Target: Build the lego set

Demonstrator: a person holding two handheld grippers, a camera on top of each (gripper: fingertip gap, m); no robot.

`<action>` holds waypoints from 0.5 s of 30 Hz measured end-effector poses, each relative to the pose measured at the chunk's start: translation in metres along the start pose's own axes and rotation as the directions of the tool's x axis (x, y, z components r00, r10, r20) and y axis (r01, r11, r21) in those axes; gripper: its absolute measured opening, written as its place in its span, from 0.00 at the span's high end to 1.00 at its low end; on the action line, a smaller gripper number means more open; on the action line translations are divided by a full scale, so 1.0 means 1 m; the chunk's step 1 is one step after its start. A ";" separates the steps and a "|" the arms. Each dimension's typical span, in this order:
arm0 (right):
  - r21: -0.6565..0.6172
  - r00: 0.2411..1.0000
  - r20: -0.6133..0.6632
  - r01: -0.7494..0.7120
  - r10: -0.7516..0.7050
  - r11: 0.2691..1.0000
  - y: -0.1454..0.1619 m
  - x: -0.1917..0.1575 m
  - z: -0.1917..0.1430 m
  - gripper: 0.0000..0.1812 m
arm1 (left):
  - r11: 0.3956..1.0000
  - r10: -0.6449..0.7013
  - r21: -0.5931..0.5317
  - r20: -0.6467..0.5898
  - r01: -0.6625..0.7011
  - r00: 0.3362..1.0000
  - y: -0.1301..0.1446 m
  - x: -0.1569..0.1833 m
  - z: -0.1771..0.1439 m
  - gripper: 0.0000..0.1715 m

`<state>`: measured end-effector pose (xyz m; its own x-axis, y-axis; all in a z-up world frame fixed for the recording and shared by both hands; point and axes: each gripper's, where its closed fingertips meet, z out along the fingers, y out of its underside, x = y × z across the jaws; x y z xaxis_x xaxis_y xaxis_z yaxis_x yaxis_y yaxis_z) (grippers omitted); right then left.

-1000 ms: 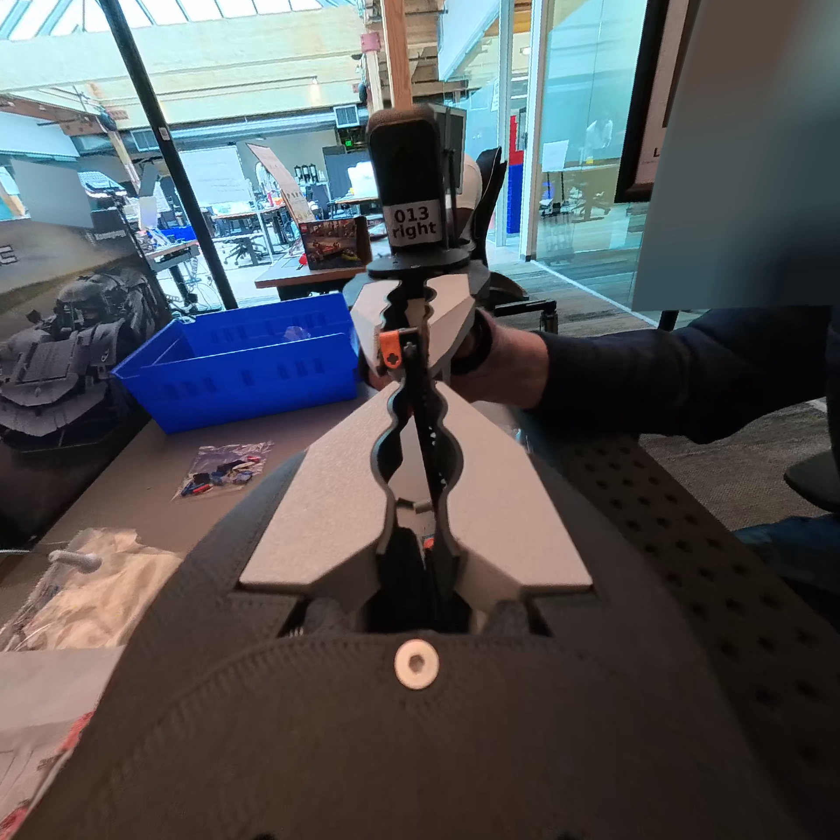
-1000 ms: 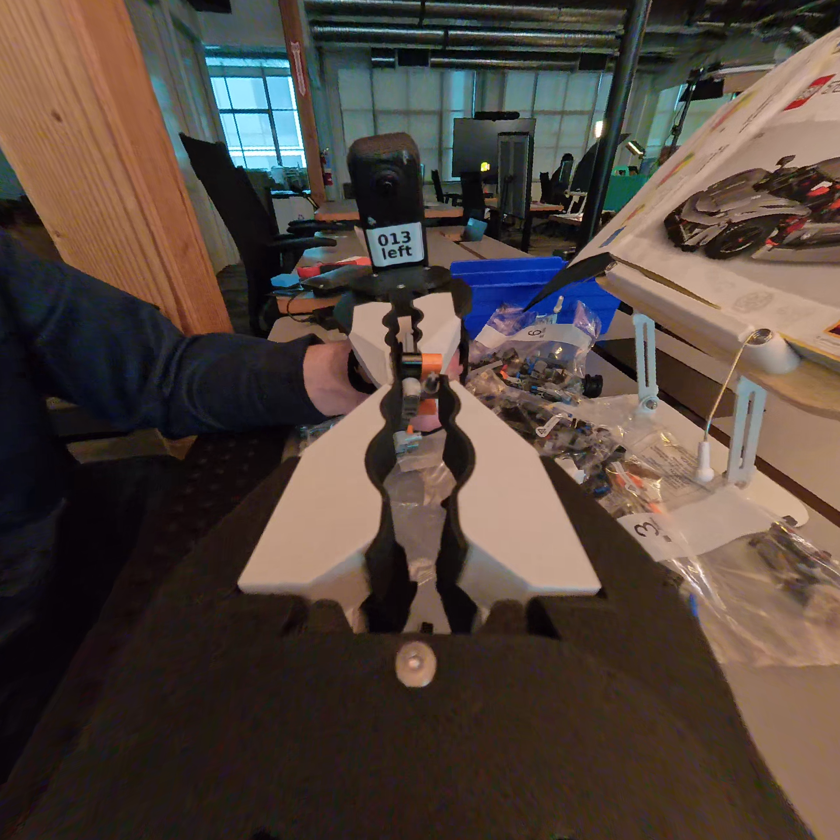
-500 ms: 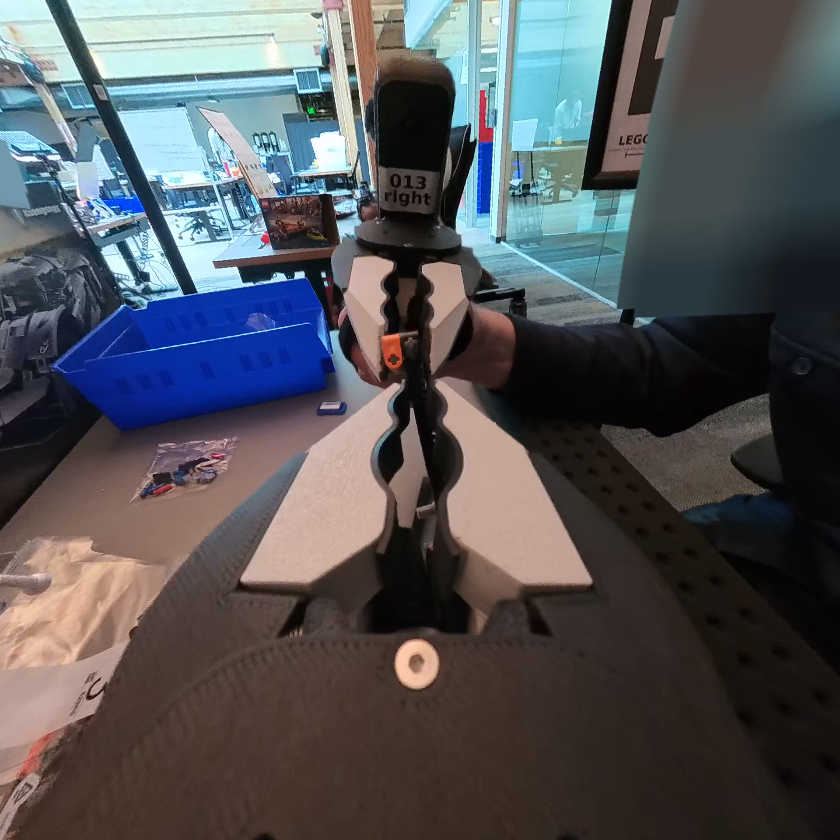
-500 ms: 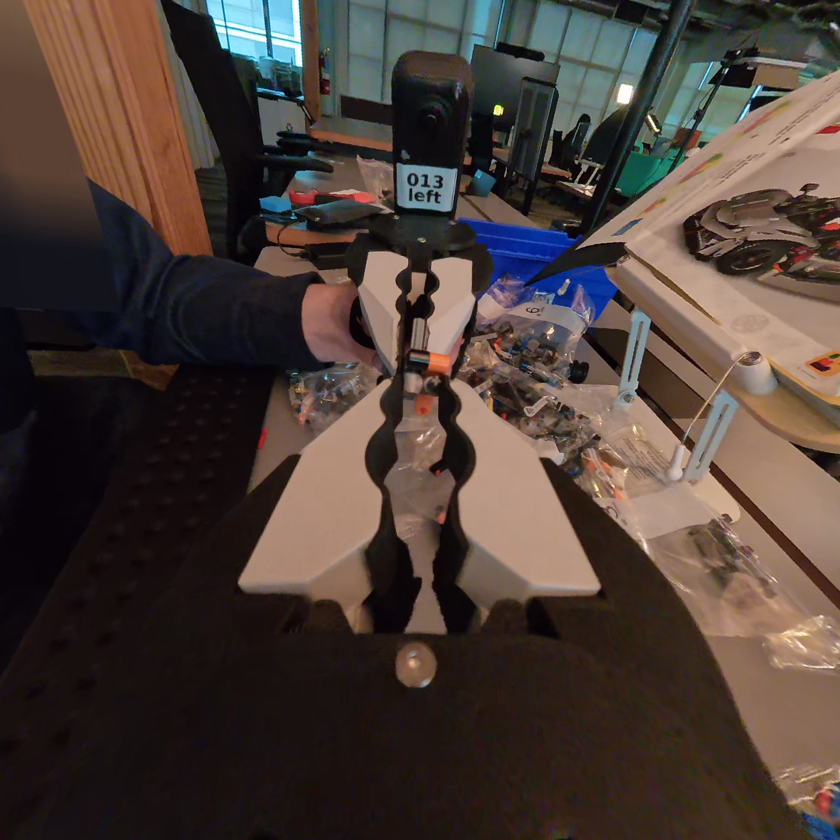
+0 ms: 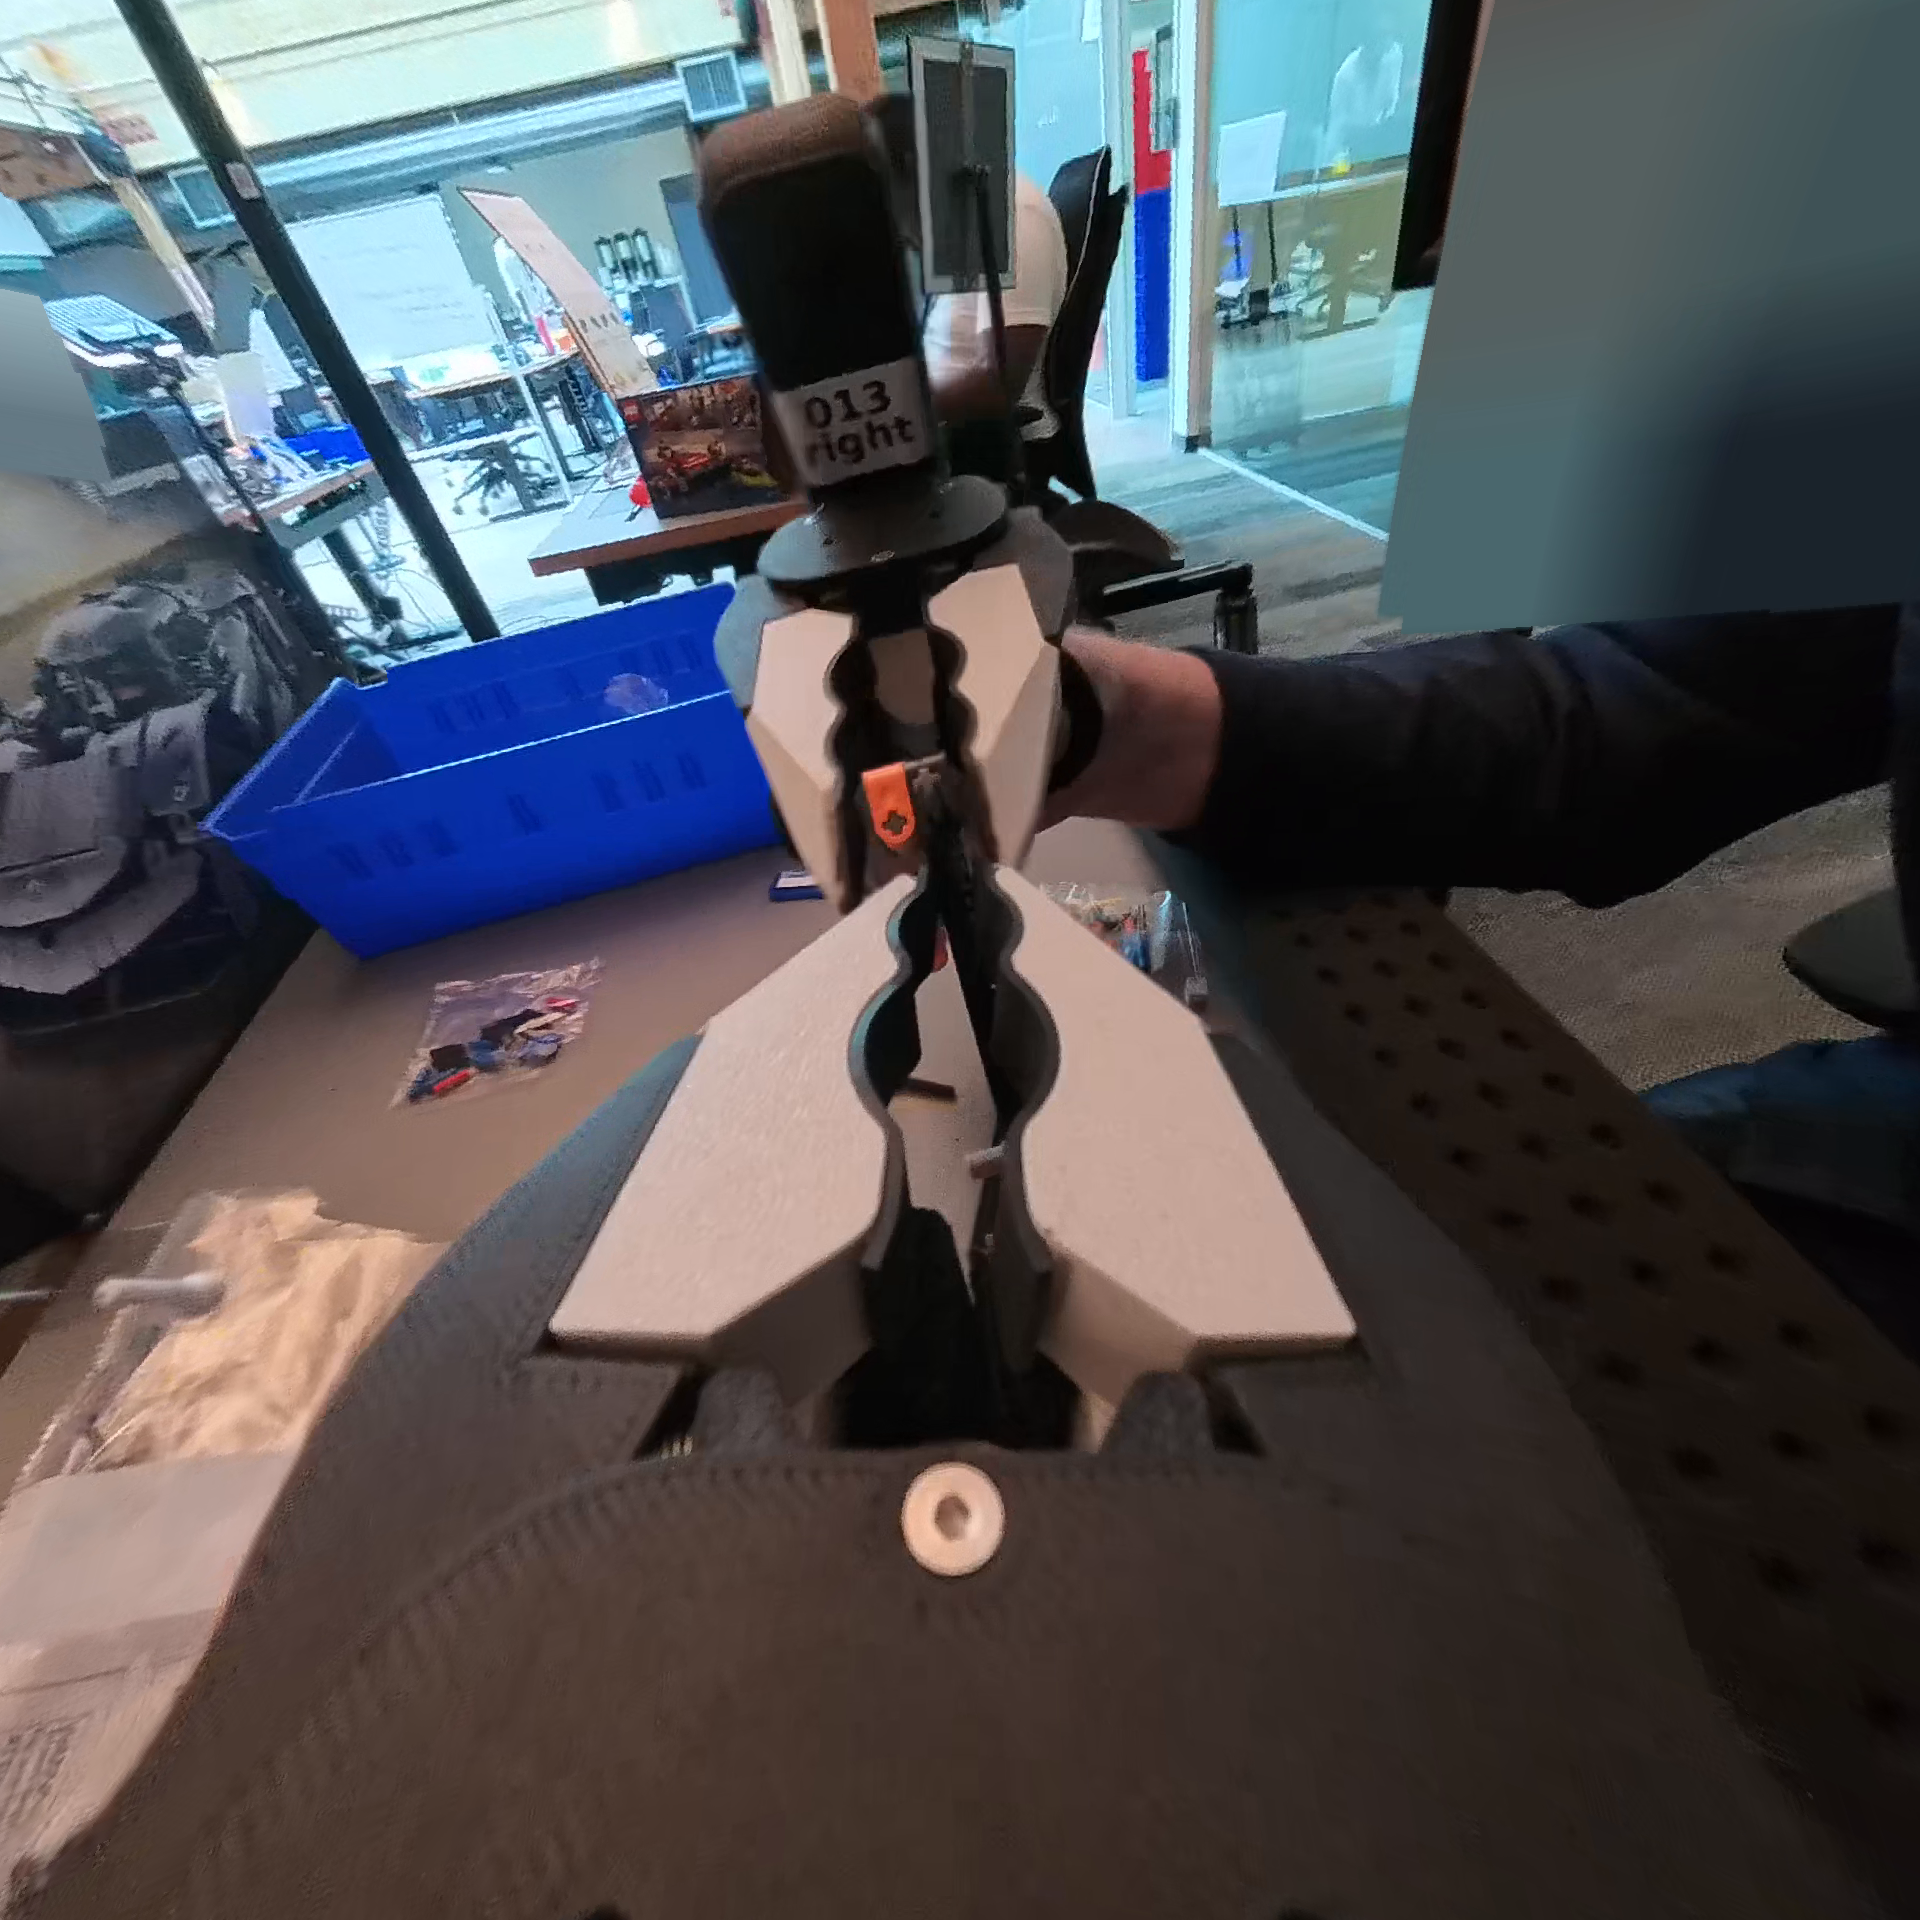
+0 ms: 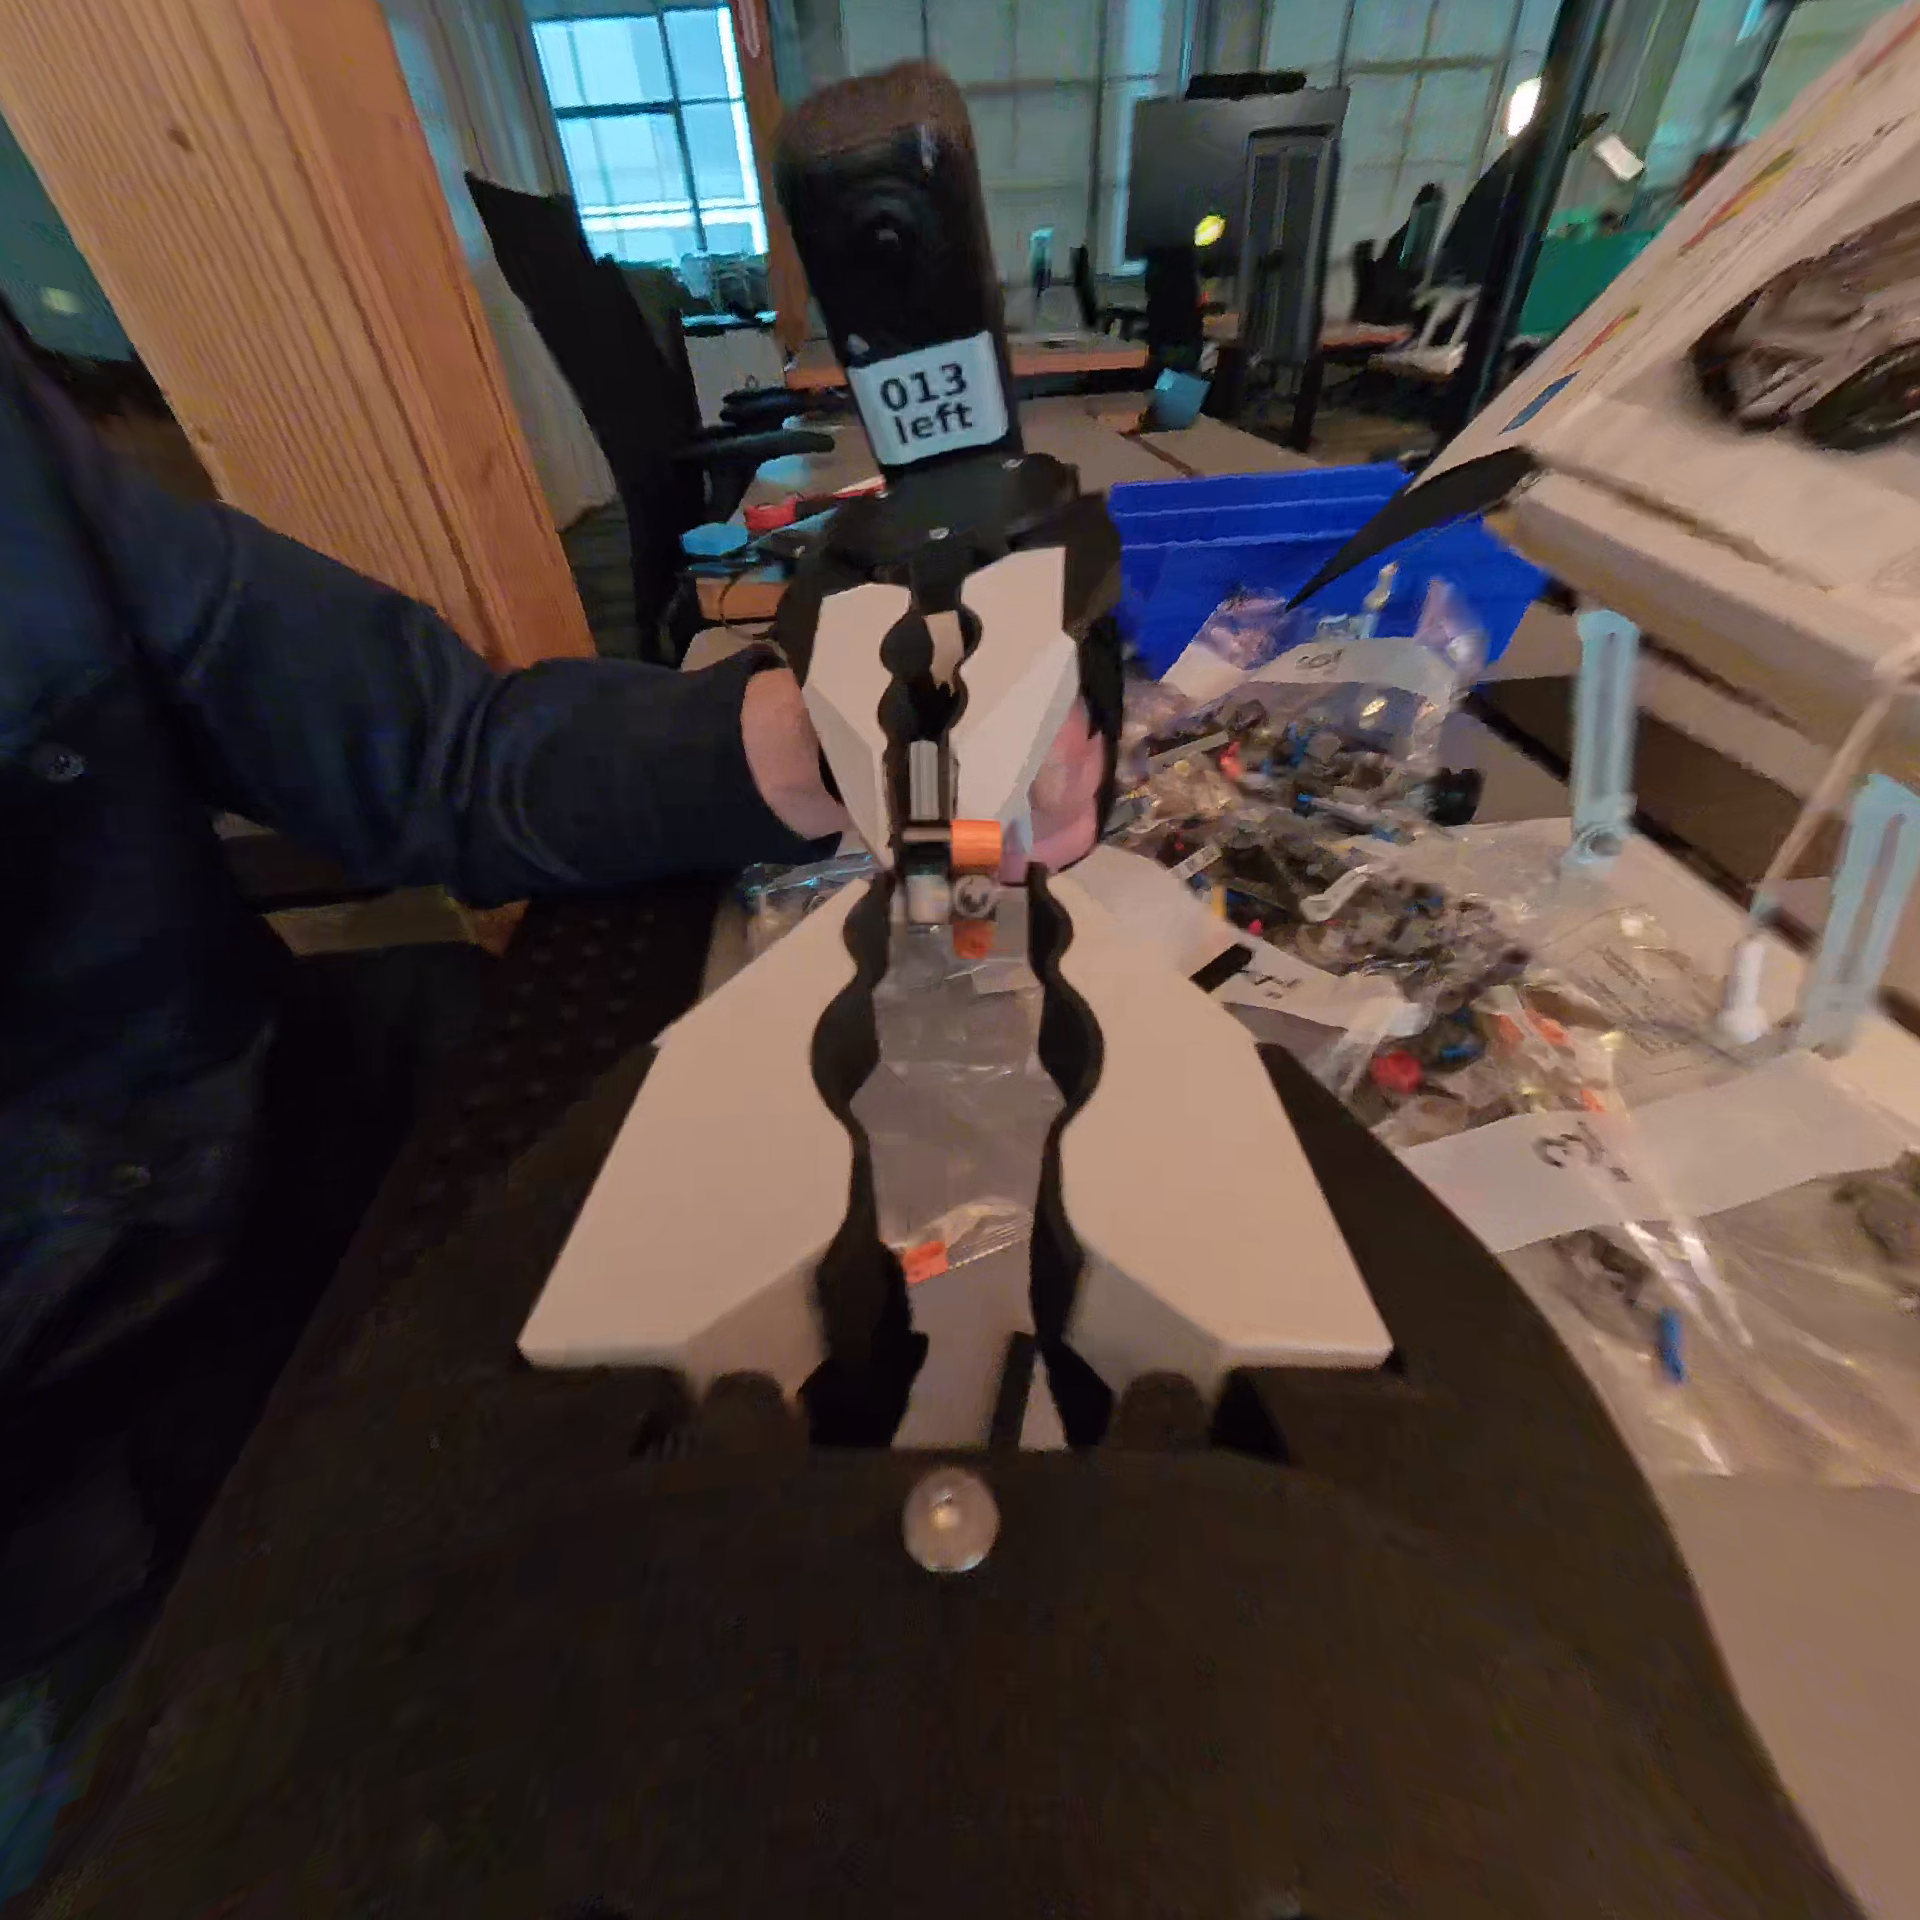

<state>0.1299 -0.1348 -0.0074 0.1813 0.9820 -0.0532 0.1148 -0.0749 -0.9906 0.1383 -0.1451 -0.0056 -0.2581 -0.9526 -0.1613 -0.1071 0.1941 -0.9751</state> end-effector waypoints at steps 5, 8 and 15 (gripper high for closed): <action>-0.028 0.999 0.036 0.003 -0.002 1.000 0.004 -0.005 0.009 0.90 | 1.000 -0.011 0.008 -0.015 0.011 1.000 0.002 0.000 0.001 0.96; -0.080 0.999 0.040 0.018 -0.015 0.997 0.012 -0.008 0.007 0.91 | 0.999 0.015 -0.040 -0.019 -0.016 1.000 0.008 0.003 0.003 0.96; -0.211 0.988 -0.025 0.142 -0.150 0.967 0.025 -0.007 0.007 0.92 | 0.989 0.049 -0.137 -0.019 -0.051 0.999 0.019 0.007 0.004 0.97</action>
<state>0.1248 -0.1421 -0.0326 0.1862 0.9775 0.0994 0.3425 0.0303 -0.9390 0.1379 -0.1495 -0.0257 -0.2814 -0.9373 -0.2057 -0.2243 0.2727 -0.9356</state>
